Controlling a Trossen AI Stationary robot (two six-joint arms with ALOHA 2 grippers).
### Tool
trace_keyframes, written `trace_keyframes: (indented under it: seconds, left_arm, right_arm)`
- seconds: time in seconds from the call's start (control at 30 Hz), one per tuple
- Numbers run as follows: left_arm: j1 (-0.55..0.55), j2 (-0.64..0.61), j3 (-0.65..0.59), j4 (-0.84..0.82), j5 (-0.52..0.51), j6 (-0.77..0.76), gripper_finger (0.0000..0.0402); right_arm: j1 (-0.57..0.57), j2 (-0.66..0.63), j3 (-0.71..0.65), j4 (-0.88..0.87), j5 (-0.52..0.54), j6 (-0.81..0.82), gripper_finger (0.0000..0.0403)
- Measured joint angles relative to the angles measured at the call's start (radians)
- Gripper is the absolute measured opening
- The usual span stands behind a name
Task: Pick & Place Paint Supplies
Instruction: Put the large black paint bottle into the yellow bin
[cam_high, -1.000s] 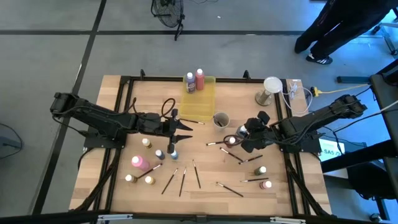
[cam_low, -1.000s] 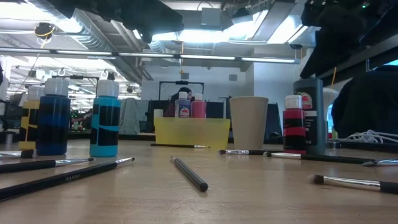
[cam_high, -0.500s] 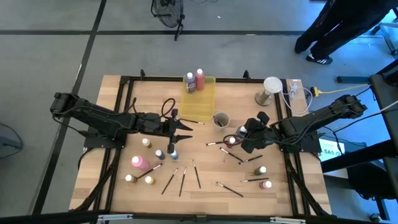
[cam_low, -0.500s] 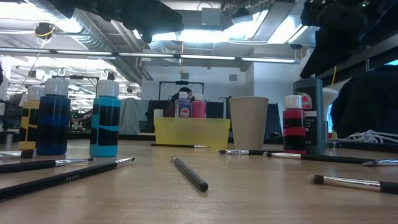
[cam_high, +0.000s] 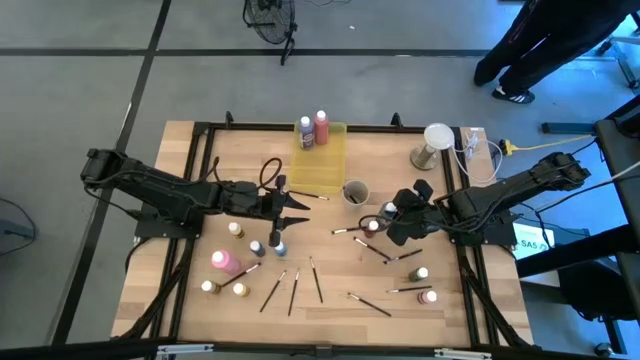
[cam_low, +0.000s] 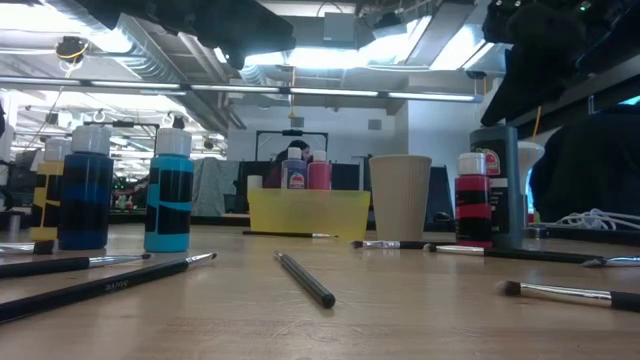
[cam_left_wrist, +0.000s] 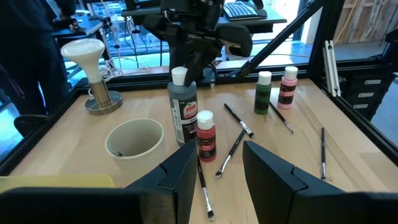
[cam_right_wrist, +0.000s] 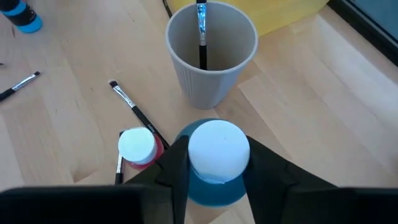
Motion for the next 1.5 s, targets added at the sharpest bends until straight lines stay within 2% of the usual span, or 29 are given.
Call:
trace_keyframes:
  seconds: [0.27, 0.7, 0.87, 1.07, 1.2, 1.37, 1.5]
  left_arm:
    - [0.0, 0.0, 0.0, 0.0, 0.0, -0.007, 0.0125]
    - [0.0, 0.0, 0.0, 0.0, 0.0, -0.007, 0.0125]
    - [0.0, -0.015, 0.0, -0.004, -0.018, -0.007, 0.0125]
    - [0.0, -0.105, 0.0, -0.026, -0.021, -0.007, 0.0125]
    - [-0.006, -0.156, 0.0, -0.064, -0.021, -0.016, 0.0125]
    - [-0.008, -0.175, 0.0, -0.099, -0.029, -0.016, 0.0125]
    - [-0.002, -0.196, 0.0, -0.118, -0.029, 0.008, 0.0125]
  right_arm:
    - [0.0, 0.002, 0.03, -0.039, -0.025, 0.003, 0.012]
    - [0.001, 0.002, 0.252, -0.274, 0.03, 0.021, 0.012]
    - [0.0, 0.001, 0.351, -0.292, 0.113, -0.029, 0.012]
    - [-0.008, 0.0, 0.441, -0.297, 0.251, -0.052, 0.012]
    - [-0.052, 0.0, 0.473, -0.272, 0.267, -0.073, 0.012]
    - [-0.162, 0.007, 0.473, -0.175, 0.258, -0.19, 0.012]
    - [-0.283, 0.029, 0.473, -0.04, 0.134, -0.353, 0.012]
